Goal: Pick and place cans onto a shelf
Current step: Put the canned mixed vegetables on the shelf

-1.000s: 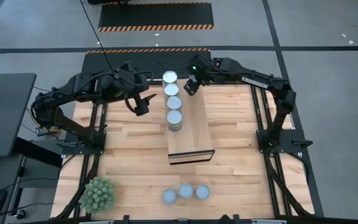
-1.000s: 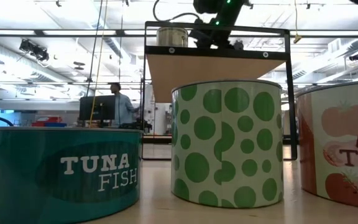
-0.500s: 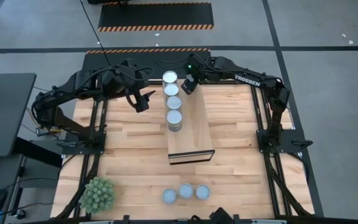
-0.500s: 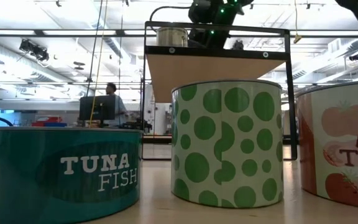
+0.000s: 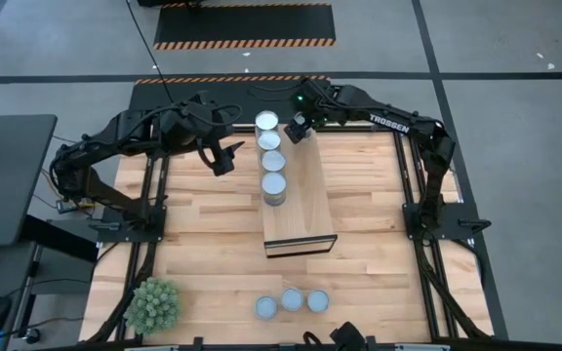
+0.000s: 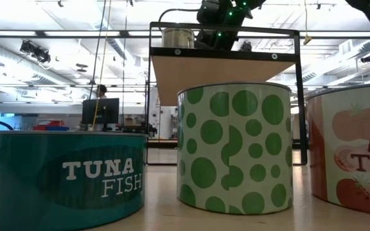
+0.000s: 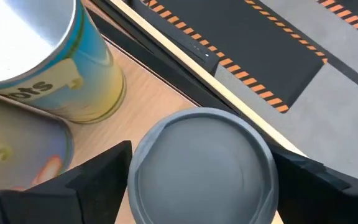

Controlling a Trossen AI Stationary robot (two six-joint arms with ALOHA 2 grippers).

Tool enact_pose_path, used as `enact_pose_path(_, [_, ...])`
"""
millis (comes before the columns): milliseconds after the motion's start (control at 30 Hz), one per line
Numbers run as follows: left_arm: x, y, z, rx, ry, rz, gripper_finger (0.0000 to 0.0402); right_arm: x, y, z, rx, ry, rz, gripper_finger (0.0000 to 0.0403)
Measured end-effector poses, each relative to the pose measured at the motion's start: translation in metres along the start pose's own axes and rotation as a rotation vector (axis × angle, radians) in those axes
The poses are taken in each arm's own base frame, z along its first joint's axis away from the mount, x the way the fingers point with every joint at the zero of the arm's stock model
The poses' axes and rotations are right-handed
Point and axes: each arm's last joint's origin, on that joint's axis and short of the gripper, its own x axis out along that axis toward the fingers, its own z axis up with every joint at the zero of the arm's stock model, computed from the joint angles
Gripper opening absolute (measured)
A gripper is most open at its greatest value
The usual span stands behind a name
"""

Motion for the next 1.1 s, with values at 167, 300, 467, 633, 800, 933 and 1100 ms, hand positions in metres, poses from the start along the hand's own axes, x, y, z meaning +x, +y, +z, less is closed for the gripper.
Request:
enact_pose_path(167, [0.000,0.000,0.000,-0.017,0.000,0.000,0.0322,-0.002,-0.003,0.001,0.013,0.000,0.021,0.0347])
enact_pose_path(300, [0.000,0.000,0.000,-0.041,0.001,0.000,0.0322,-0.015,-0.013,0.005,0.000,-0.045,0.029,0.0347])
enact_pose_path(467, [0.000,0.000,0.000,-0.042,0.001,0.000,0.0322,-0.035,-0.030,0.007,-0.094,-0.062,0.048,0.0347])
enact_pose_path(633, [0.000,0.000,0.000,-0.042,0.001,0.000,0.0322,-0.040,-0.040,0.005,-0.204,-0.031,0.106,0.0347])
enact_pose_path(800, [0.000,0.000,0.000,-0.065,0.001,-0.003,0.0322,-0.049,-0.055,0.006,-0.196,-0.048,0.093,0.0346])
enact_pose_path(933, [0.000,-0.001,0.000,-0.065,0.003,-0.012,0.0322,-0.059,-0.067,0.007,-0.169,-0.076,0.048,0.0346])
enact_pose_path(1100, [0.000,-0.001,-0.001,-0.064,0.005,-0.013,0.0322,-0.051,-0.089,0.005,-0.160,-0.004,-0.017,0.0346])
